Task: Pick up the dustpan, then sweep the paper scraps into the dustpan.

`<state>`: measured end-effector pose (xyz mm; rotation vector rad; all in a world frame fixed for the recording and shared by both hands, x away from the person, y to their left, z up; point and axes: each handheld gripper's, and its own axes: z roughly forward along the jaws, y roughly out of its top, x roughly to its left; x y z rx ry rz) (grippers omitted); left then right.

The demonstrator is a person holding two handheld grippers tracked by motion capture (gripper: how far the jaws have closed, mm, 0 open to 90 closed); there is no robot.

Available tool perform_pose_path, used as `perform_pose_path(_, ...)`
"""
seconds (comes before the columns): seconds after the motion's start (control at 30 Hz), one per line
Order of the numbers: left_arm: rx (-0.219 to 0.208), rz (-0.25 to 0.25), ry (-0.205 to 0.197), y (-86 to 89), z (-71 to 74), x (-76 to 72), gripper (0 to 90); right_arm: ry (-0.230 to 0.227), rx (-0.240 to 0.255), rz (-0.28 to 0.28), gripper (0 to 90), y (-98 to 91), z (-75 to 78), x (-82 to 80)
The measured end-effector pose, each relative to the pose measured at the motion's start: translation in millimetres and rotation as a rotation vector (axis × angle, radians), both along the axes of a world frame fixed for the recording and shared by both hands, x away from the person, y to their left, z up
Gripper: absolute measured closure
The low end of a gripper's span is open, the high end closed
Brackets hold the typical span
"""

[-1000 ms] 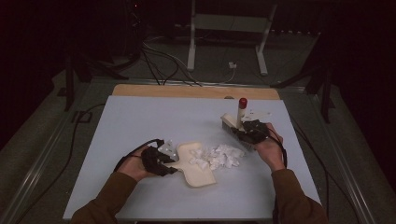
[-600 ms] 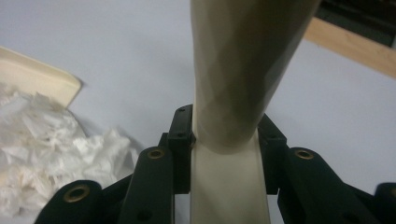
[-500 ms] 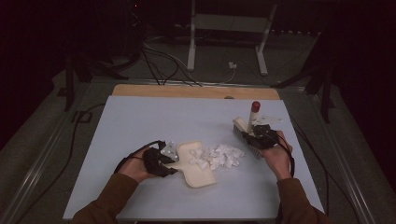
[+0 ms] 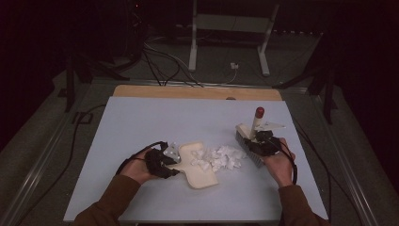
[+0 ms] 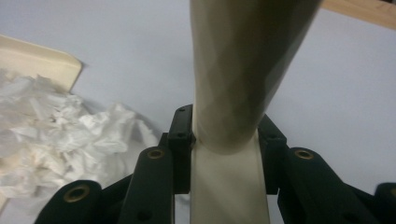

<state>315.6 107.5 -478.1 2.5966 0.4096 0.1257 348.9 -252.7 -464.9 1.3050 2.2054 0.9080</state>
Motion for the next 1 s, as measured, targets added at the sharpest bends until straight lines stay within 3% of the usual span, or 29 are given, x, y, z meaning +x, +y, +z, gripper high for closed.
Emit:
perform_pose_path(0.5, -0.001, -0.001, 0.004, -1.2, 0.7, 1.2, 66.5, 0.013, 0.029, -0.033, 66.9, 19.4, -1.6, -7.0)
perform_pose_path(1.0, -0.007, 0.004, 0.005, -2.0, 0.8, 1.0, 66.5, 0.029, 0.062, 0.007, 66.9, 48.7, -1.5, -8.4)
